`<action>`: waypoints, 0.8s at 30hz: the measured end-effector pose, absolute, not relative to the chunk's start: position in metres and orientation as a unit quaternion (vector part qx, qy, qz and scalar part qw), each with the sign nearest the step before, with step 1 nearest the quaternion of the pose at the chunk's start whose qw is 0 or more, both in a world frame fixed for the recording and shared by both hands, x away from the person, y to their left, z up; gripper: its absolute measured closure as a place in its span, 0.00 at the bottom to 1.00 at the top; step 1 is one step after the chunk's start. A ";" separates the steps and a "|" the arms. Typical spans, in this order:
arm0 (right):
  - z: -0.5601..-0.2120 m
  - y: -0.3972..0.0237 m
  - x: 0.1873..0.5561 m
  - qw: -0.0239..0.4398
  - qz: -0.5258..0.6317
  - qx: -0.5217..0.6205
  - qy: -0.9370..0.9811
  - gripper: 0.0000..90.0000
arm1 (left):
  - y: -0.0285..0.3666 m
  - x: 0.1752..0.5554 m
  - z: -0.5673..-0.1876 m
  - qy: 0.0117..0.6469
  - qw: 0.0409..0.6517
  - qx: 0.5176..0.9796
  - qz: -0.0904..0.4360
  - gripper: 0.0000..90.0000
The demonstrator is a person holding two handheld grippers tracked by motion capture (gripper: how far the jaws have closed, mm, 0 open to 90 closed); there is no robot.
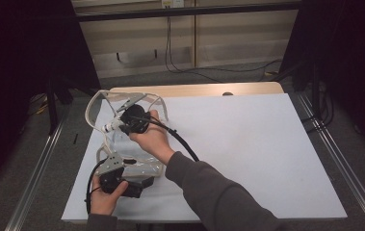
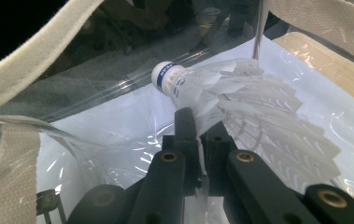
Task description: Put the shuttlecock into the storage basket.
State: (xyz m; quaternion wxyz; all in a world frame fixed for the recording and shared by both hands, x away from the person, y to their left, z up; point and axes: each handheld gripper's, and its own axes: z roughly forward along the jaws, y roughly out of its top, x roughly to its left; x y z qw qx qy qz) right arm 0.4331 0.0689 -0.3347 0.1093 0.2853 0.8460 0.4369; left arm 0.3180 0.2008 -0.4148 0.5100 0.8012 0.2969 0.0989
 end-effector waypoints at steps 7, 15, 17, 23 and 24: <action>-0.342 0.064 0.437 0.107 0.428 0.285 0.851 0.97 | 0.201 0.318 -0.414 0.296 0.511 0.801 0.100 0.01; -0.346 0.064 0.440 0.110 0.422 0.283 0.854 0.97 | 0.201 0.318 -0.415 0.297 0.514 0.798 0.101 0.01; -0.346 0.063 0.441 0.108 0.422 0.287 0.854 0.97 | 0.201 0.318 -0.415 0.297 0.514 0.798 0.101 0.01; -0.348 0.061 0.444 0.107 0.418 0.288 0.855 0.97 | 0.202 0.318 -0.414 0.294 0.515 0.799 0.103 0.01; -0.348 0.061 0.443 0.108 0.417 0.288 0.855 0.97 | 0.202 0.318 -0.414 0.294 0.515 0.799 0.103 0.01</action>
